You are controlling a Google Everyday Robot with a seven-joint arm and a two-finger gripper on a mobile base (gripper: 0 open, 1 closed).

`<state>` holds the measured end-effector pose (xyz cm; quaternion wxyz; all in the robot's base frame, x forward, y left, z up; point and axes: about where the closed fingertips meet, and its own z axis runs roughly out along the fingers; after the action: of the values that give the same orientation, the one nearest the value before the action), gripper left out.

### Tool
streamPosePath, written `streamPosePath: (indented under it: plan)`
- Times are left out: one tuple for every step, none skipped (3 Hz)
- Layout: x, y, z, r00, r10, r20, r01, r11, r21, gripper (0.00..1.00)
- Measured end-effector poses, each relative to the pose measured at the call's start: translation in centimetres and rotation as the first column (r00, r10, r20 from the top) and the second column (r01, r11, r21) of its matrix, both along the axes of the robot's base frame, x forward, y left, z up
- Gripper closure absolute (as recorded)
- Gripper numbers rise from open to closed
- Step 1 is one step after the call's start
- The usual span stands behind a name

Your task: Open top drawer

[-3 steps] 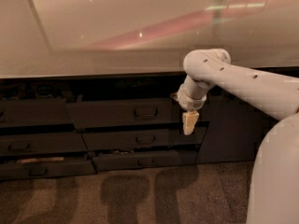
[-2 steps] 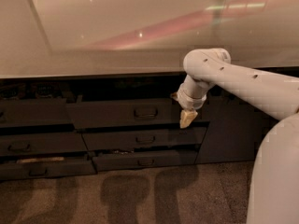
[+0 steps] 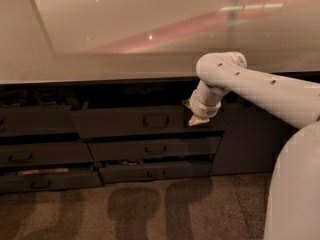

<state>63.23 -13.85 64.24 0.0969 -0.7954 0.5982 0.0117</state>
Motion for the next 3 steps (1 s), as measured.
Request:
streamPosePath:
  plan:
    - [0.0,0.0,0.0,1.0,0.0,0.0,0.0,1.0,0.0,1.0]
    - [0.0,0.0,0.02,1.0,0.0,0.0,0.0,1.0,0.0,1.0]
    - [-0.01,-0.01,0.68,1.0,0.0,0.0,0.0,1.0,0.0,1.0]
